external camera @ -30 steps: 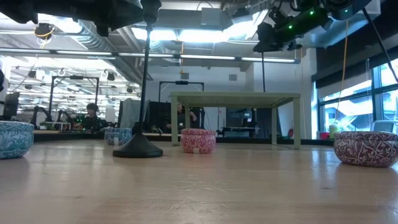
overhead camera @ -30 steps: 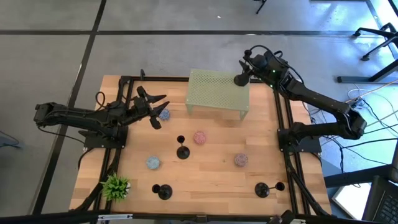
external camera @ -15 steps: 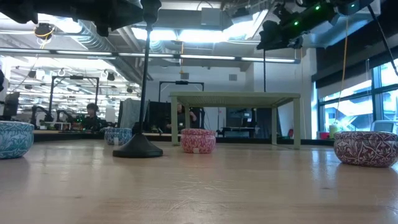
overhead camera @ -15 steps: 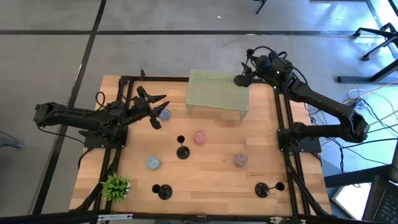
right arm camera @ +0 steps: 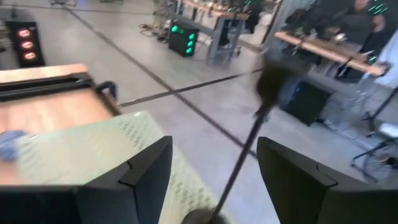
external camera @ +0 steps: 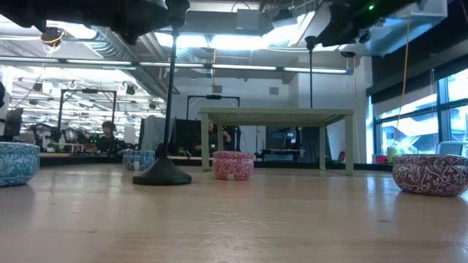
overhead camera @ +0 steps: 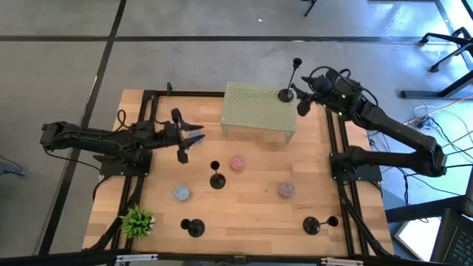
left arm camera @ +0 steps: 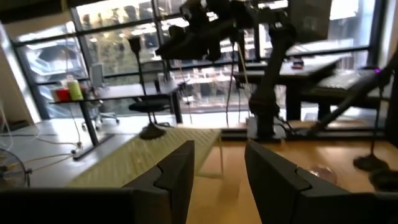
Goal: Pick & Place candle stick holders
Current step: Put the middle black candle holder on the shelf
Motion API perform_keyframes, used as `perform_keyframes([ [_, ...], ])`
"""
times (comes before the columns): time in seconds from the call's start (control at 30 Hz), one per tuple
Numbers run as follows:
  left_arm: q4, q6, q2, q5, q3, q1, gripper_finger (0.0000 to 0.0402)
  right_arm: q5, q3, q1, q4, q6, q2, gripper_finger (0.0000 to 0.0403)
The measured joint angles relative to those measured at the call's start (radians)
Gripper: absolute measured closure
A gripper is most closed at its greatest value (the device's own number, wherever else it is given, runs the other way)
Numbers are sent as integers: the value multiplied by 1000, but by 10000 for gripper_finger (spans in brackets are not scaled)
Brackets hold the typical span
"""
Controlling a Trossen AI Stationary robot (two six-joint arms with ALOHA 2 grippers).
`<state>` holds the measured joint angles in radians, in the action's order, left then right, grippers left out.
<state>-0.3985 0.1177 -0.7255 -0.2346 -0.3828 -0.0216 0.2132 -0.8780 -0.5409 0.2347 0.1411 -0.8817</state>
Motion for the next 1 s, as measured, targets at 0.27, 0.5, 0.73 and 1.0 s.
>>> perform_keyframes([
  [0.27, 176, 0, 2, 154, 0, 0, 263, -54, 0, 121, 218, -98, 79, 164],
  [0.5, 194, -74, -51, 382, 0, 0, 263, -331, 0, 245, 297, -191, 75, 164],
  [0.73, 174, -95, -189, 403, 0, 1, 262, -502, 0, 380, 301, -216, 4, 164],
  [1.0, 63, -105, -285, 529, 0, 1, 262, -409, 0, 468, 298, -213, -94, 164],
])
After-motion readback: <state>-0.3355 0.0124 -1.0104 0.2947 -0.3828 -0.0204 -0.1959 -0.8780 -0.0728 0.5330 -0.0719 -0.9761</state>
